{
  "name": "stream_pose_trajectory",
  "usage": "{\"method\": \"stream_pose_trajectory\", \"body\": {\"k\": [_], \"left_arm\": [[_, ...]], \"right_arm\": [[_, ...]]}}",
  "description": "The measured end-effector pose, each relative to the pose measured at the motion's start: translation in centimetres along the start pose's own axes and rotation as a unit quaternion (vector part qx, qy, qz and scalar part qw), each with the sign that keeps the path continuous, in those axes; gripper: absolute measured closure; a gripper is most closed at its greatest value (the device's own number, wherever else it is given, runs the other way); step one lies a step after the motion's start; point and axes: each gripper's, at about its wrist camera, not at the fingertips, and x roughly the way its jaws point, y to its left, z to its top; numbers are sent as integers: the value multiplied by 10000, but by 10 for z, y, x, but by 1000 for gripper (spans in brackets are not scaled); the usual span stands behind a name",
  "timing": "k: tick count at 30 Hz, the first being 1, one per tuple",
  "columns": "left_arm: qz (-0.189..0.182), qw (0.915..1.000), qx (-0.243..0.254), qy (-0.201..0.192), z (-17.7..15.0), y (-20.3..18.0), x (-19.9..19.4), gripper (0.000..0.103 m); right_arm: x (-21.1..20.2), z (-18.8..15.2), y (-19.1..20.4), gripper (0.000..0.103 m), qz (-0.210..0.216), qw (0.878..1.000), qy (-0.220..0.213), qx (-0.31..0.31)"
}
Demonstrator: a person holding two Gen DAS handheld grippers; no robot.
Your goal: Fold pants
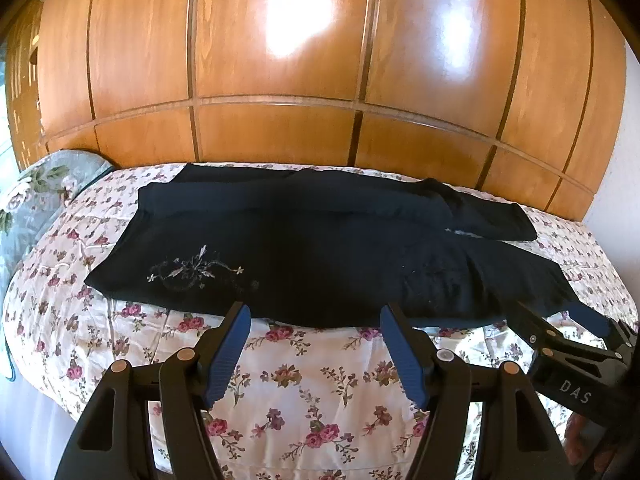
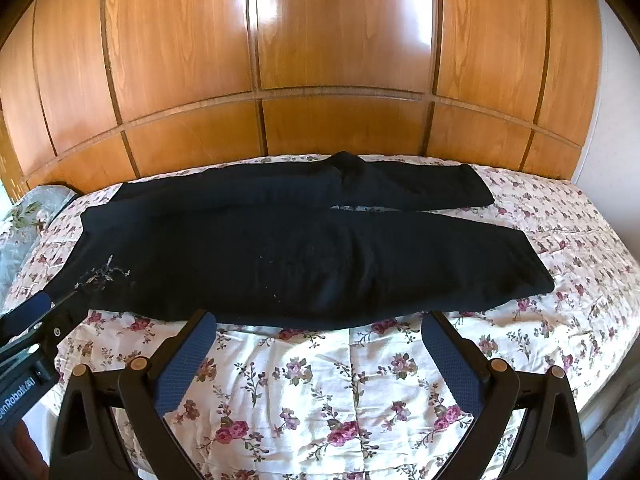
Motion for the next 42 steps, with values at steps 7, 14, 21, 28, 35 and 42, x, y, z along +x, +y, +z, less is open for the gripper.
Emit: {"method": "stream_pose_trajectory", "body": {"k": [7,14,21,28,35,42], "left_arm": [[-71,9996,-81,259,-2,6,12,34],[-1404,9767,-1385,842,-14,54,45,34],[-1287,9639,-2187,812,-27,108,66,35],[-974,9530,-2811,567,-34,175,87,36],[-848,9497,-3015,42,-30,214,98,36],[-827,9496,-3020,-159,-31,234,117,36]], "right_arm": [[2,-4,-17,0,356,9985,-358,232],[22,-9,-58,0,361,9955,-204,854],[50,-27,-131,0,275,9819,199,1865],[72,-41,-194,21,918,9494,166,2998],[107,-49,-232,40,1254,9094,232,3958],[124,-42,-244,43,1375,8968,-35,4206]]}}
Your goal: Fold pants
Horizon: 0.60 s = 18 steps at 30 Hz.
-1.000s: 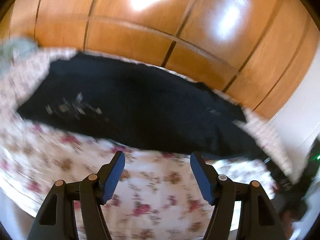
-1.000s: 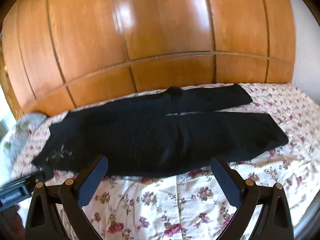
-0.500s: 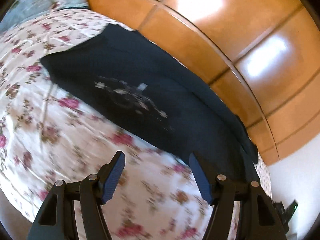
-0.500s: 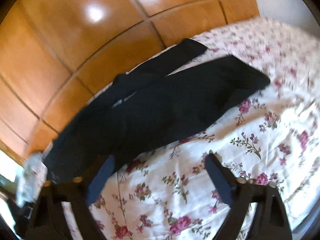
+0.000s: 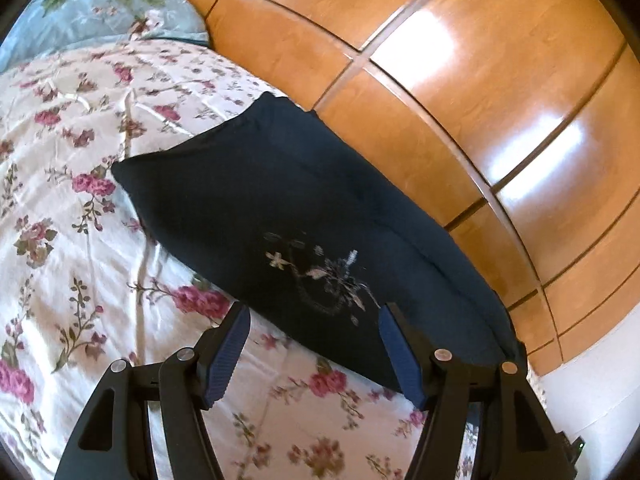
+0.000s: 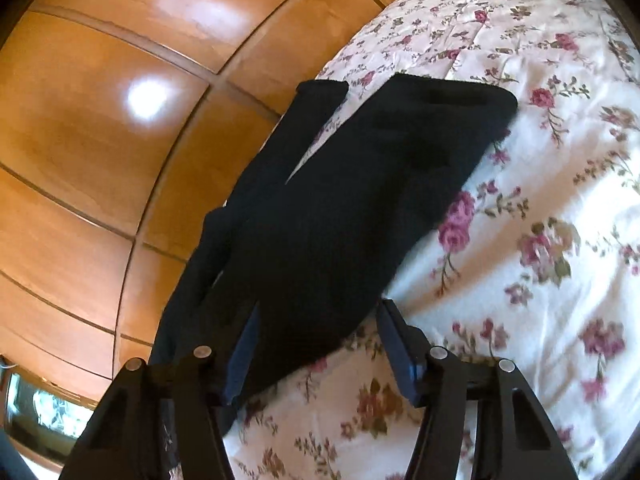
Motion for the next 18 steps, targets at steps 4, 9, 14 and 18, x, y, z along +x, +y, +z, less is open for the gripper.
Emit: {"method": "stream_pose_trajectory", "body": {"k": [4,9,14,18], "left_arm": [[-46,9995,-317,-84,2,17,7,37],[-8,9995,-157,-266,11,23,13,37],[149,9989,-209,-387,18,22,26,36],[194,9989,-240,-366,19,19,29,34]], "right_arm": [[7,3,0,53,-60,9997,-158,-181],[18,9,-7,74,-120,9995,-251,-176],[24,12,-15,91,-33,9993,-294,-246],[27,10,-9,92,-186,9977,-382,-526]]}}
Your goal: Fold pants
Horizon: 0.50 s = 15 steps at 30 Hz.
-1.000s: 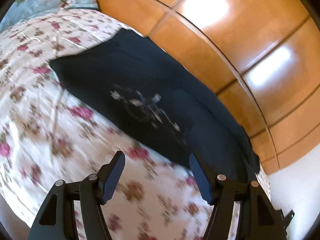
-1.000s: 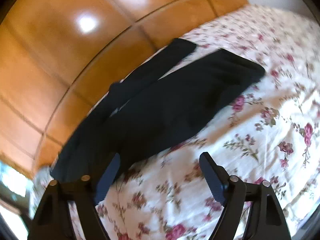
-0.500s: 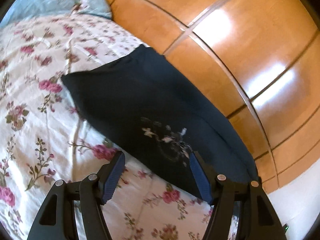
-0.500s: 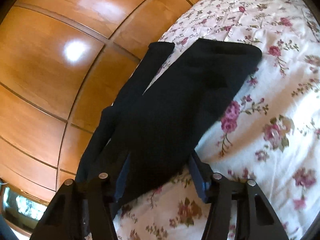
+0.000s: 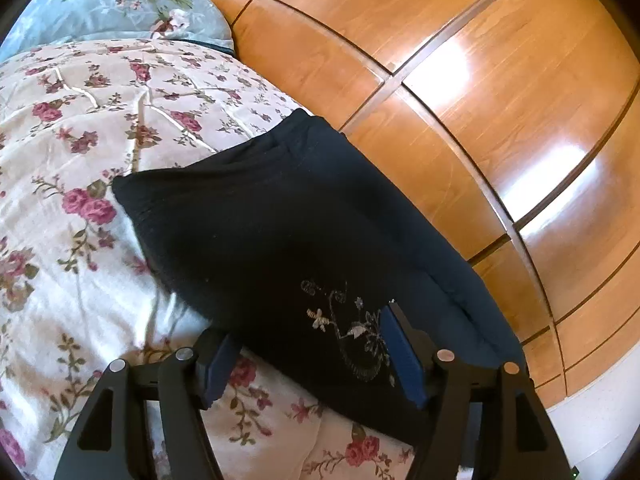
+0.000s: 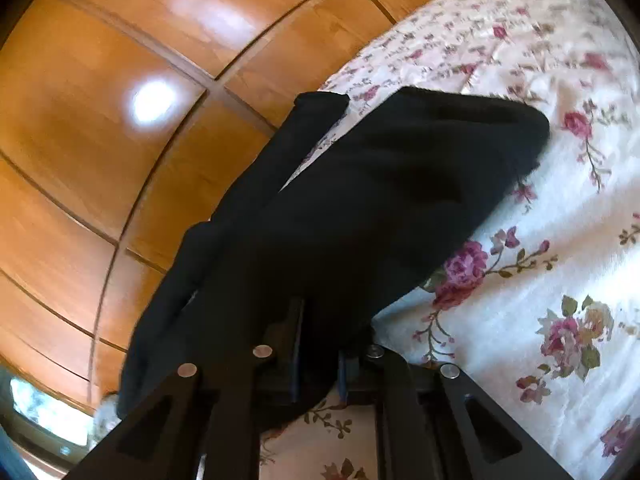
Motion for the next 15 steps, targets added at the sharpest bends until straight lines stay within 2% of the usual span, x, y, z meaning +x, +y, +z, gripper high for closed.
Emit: {"method": "stream_pose_trajectory", "body": {"k": [3,4,5,6,7,10,13,15], "left_arm": [[161,9997,147,64,0,-6,4,37],[197,9996,193,84,-1,-7,4,43],[220,9994,232,160,0,-9,7,52],[250,9991,225,268,-1,-9,9,79],[293,9985,189,421,-2,-7,12,89],[232,9987,119,443,1,-6,10,94],[201,9982,332,459,3,-12,1,96],[10,9986,376,364,7,-14,-12,96]], "right_arm": [[0,-1,-1,94,25,10000,-32,-28],[-1,-1,-2,94,38,10000,-46,-33],[-1,-2,-1,94,38,10000,-55,-42],[-1,-2,-1,94,30,10000,-65,-57],[-2,-2,0,94,4,9999,-77,-81],[-6,-2,6,94,-119,9997,-137,-171],[-16,0,10,95,-155,9994,-240,-213],[-23,2,13,95,-153,9990,-314,-281]]}}
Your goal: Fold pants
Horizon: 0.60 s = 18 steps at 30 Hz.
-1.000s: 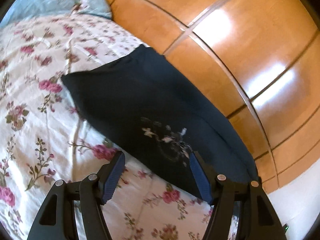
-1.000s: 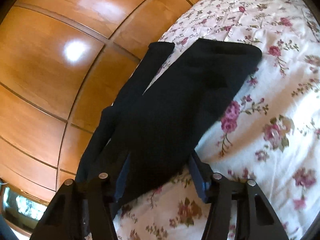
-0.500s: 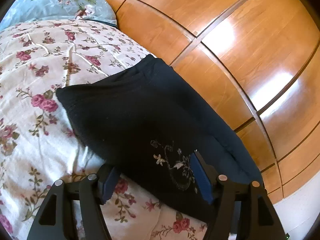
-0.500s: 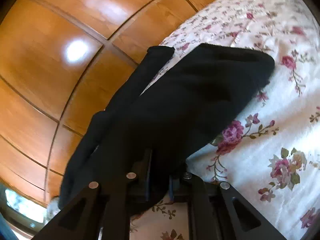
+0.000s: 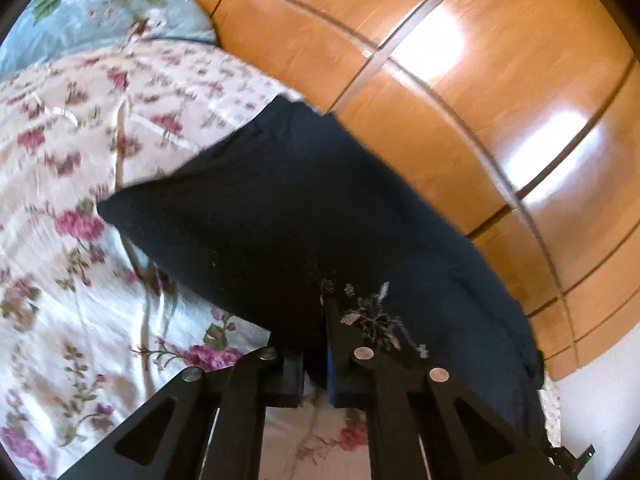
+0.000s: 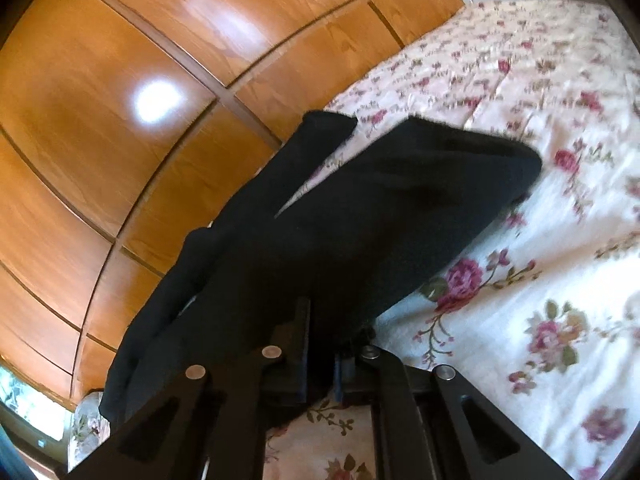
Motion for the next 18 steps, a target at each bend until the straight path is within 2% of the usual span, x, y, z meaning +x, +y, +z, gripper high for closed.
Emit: {"method": "stream_pose_trajectory", "body": {"k": [4,7,18], "left_arm": [[-370,9991,-141,-152,0,1,-28,97],[-465,9984,-232,-209,-5,6,-47,97],[-432,9985,-288,-163,-44,35,-110,97]], "right_arm": [[-17,7,10,95,-13,9997,-158,-167],[-33,9,21,95,-98,9986,-307,-429],[-94,-11,4,95,-123,9985,-239,-487]]}}
